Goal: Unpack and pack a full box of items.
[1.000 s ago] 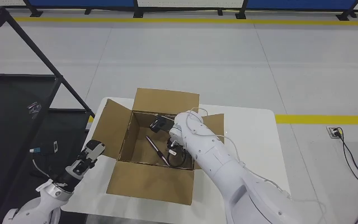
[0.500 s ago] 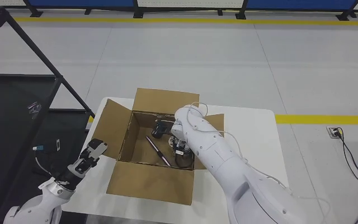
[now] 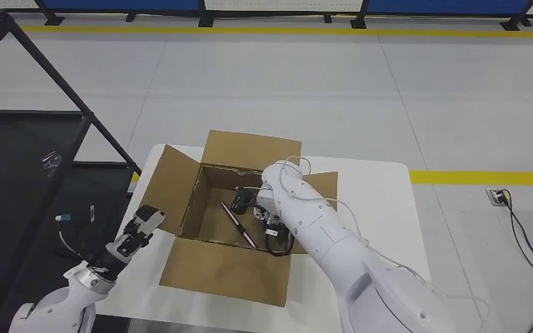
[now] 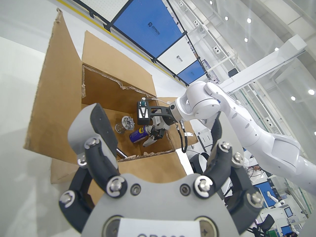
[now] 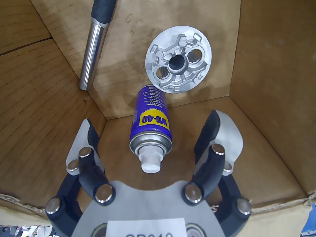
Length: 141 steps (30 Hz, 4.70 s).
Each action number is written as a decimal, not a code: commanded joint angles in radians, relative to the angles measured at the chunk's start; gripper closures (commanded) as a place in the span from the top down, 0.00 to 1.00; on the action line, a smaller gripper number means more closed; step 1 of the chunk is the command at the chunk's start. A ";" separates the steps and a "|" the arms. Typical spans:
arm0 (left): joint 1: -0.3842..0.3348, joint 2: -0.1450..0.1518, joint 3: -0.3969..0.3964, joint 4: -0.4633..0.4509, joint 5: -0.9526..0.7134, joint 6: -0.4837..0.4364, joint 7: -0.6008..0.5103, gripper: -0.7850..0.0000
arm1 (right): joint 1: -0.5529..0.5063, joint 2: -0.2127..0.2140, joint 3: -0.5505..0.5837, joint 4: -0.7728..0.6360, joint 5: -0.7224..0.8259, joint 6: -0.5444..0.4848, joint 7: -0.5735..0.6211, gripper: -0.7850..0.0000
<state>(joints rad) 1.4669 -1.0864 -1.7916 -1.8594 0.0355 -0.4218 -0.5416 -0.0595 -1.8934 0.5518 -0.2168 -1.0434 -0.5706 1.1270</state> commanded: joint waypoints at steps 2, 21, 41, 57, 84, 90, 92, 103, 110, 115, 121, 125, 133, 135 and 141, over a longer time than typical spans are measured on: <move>-0.002 0.001 0.003 0.000 0.002 0.000 0.000 1.00 | -0.003 -0.001 0.001 -0.007 0.000 0.030 0.032 0.98; 0.012 0.004 0.003 0.012 -0.012 -0.015 0.028 1.00 | -0.004 -0.002 -0.023 -0.047 -0.043 0.019 0.142 0.78; 0.030 0.009 -0.006 0.010 -0.012 -0.026 0.038 1.00 | 0.009 -0.033 -0.091 0.011 0.010 0.012 0.134 0.00; 0.023 0.013 0.003 0.007 -0.010 -0.024 0.025 1.00 | 0.080 -0.013 -0.095 -0.052 0.025 -0.009 0.114 0.00; -0.010 0.019 0.018 0.030 -0.013 -0.014 0.043 1.00 | 0.072 0.088 -0.117 -0.357 0.116 0.080 0.203 0.00; -0.016 0.020 -0.022 0.031 -0.055 0.009 0.069 1.00 | 0.072 0.088 -0.117 -0.357 0.116 0.080 0.203 0.00; -0.017 0.021 -0.028 0.029 -0.056 0.013 0.066 1.00 | 0.061 0.090 -0.117 -0.360 0.105 0.090 0.176 0.00; -0.035 0.023 -0.006 0.044 -0.043 0.021 0.048 1.00 | 0.009 0.200 0.012 -0.605 0.007 0.242 0.226 0.00; -0.064 0.025 0.020 0.052 -0.033 0.026 0.028 1.00 | -0.337 0.380 0.319 -1.219 -0.166 0.276 0.375 0.00; -0.073 0.026 0.030 0.056 -0.027 0.027 0.020 1.00 | -0.620 0.455 0.499 -1.589 -0.310 0.287 0.409 0.00; -0.073 0.028 0.038 0.060 -0.026 0.027 0.012 1.00 | -0.860 0.504 0.690 -1.830 -0.469 0.340 0.409 0.00; -0.075 0.028 0.052 0.059 -0.024 0.029 0.009 1.00 | -0.985 0.521 0.826 -1.901 -0.531 0.403 0.409 0.00; -0.089 0.027 0.091 0.051 -0.007 0.036 0.004 1.00 | -1.024 0.536 0.977 -1.774 -0.491 0.386 0.409 0.00; -0.091 0.027 0.096 0.050 -0.005 0.036 0.006 1.00 | -0.982 0.543 0.997 -1.670 -0.473 0.354 0.409 0.00; -0.091 0.027 0.097 0.050 -0.005 0.036 0.007 1.00 | -0.935 0.550 1.004 -1.579 -0.419 0.298 0.409 0.00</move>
<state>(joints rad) 1.3755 -1.0591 -1.6942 -1.8090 0.0310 -0.3861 -0.5346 -0.9924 -1.3436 1.5562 -1.7727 -1.4612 -0.2747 1.5359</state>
